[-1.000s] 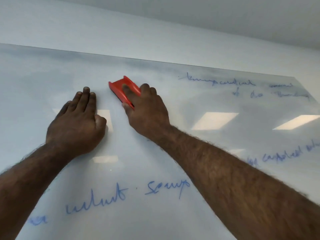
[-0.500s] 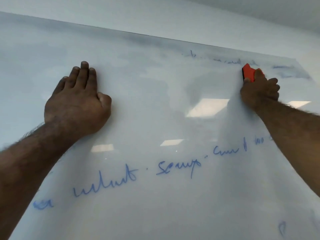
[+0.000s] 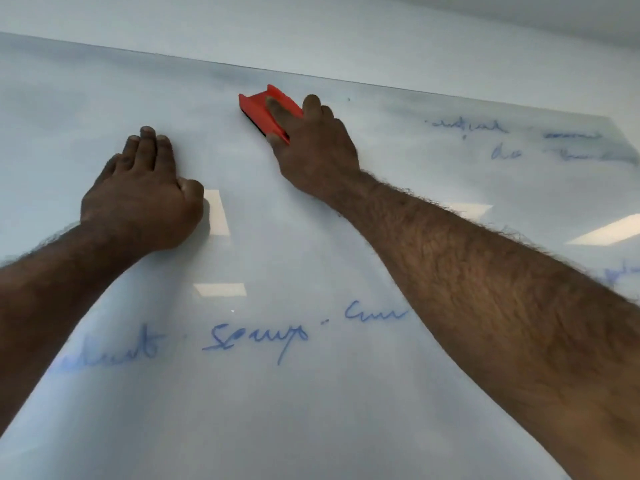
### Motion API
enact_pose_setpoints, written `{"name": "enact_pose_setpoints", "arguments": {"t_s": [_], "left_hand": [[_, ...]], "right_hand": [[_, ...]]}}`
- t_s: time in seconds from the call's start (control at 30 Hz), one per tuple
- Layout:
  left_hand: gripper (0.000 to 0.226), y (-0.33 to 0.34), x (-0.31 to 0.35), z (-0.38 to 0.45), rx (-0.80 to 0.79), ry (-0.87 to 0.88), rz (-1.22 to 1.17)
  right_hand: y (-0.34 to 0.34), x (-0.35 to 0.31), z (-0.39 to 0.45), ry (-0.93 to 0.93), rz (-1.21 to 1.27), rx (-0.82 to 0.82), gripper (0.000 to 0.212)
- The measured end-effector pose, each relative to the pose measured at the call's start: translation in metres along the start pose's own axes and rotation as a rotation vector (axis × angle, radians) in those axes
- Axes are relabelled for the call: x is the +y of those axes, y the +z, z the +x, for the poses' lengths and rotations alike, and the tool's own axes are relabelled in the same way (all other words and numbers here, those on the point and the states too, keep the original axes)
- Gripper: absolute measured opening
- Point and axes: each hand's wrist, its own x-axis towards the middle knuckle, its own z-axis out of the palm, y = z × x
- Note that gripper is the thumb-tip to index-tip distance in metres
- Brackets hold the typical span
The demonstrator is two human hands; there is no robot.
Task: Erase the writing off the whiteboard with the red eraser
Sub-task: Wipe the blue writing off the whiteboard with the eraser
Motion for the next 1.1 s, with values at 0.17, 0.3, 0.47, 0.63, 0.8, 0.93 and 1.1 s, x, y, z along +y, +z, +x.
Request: {"name": "enact_pose_setpoints", "arguments": {"t_s": [0.17,0.3,0.47,0.63,0.8,0.93,1.1], "left_hand": [[0.066,0.012,0.072,-0.002,0.049,0.066,-0.015],[0.075,0.014,0.094,0.004,0.05,0.049,-0.013],[0.082,0.017,0.106,0.003,0.051,0.036,-0.017],[0.065,0.018,0.111,0.0,0.024,0.031,-0.015],[0.065,0.014,0.107,-0.003,0.019,0.048,-0.025],[0.062,0.013,0.101,-0.001,0.036,0.047,-0.026],[0.079,0.014,0.097,-0.002,0.038,0.044,-0.014]], "right_hand": [[-0.027,0.142,-0.031,0.156,-0.028,-0.01,0.056],[-0.06,0.276,-0.068,0.526,-0.143,-0.041,0.056],[-0.064,0.325,-0.075,0.936,-0.187,0.039,0.046],[-0.038,0.234,-0.016,0.85,-0.051,0.148,0.044],[-0.016,0.104,0.008,0.284,0.018,0.067,0.041],[-0.009,0.067,0.005,0.003,0.056,0.0,0.05],[-0.02,0.138,-0.006,0.054,0.037,-0.033,0.055]]}}
